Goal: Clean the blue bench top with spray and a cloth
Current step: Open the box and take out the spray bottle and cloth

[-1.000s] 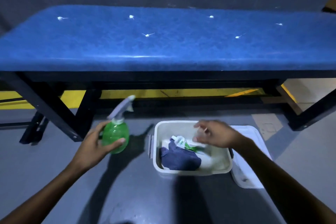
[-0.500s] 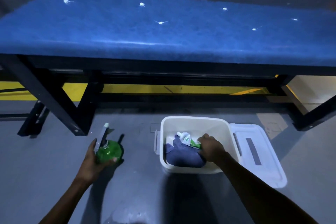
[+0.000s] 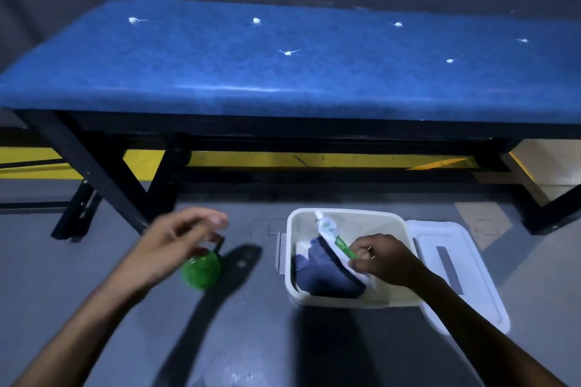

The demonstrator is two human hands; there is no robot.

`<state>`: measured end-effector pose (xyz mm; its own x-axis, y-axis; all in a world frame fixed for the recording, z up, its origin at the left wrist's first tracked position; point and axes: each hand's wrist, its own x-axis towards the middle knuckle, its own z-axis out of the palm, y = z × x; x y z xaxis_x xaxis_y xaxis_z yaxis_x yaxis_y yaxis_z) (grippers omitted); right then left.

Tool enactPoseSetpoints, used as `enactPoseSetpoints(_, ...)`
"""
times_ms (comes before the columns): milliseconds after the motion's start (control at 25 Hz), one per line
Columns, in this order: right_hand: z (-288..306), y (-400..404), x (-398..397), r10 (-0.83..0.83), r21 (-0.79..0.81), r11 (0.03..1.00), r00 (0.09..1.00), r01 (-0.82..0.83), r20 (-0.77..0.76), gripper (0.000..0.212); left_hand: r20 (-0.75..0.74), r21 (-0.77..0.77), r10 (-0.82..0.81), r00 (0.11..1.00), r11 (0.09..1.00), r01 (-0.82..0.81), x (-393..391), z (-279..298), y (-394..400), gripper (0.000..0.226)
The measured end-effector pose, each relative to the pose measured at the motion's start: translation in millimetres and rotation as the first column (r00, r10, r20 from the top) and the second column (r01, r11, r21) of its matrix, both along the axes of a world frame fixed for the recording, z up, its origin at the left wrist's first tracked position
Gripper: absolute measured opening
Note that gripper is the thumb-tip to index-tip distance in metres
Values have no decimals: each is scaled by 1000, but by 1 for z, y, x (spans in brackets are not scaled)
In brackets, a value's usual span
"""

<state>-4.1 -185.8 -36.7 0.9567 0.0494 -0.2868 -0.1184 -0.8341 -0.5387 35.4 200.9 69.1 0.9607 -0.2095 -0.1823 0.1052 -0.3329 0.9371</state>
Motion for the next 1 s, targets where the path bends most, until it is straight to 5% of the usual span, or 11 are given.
enactPoseSetpoints(120, 62, 38, -15, -38, 517, 856, 999, 16, 31, 15, -184, -68, -168, 968, 985, 158, -8, -15, -46, 43)
enactPoseSetpoints(240, 83, 86, -7, 4, 583, 811, 998, -41, 65, 8, -259, -246, -184, 948, 962, 119, -12, -18, -73, 36)
enactPoseSetpoints(360, 78, 117, 8, 92, 394, 910, 989, -130, 114, 17, -238, -351, -128, 963, 936, 37, -9, -21, -80, 26)
enactPoseSetpoints(480, 56, 101, 22, -40, 368, 930, 995, 6, 86, 25, -167, -353, 33, 985, 931, -90, 4, -38, -69, 14)
enactPoseSetpoints(600, 3, 52, 37, -207, 70, 976, 978, 206, 14, 31, -71, -74, 85, 994, 993, -90, 24, -84, -63, 19)
enactPoseSetpoints(680, -39, 36, 36, -186, -175, 971, 972, 161, -143, 47, -90, 92, 49, 995, 995, -41, 37, -133, -61, 10)
enactPoseSetpoints(840, -107, 43, 29, -108, -216, 976, 928, 31, -358, 98, -126, 387, -8, 992, 920, 57, 40, -217, -58, 26)
enactPoseSetpoints(1000, -140, 56, 29, -160, -414, 903, 985, 117, -68, 99, -106, 346, 68, 992, 938, -27, 36, -226, -60, 32)
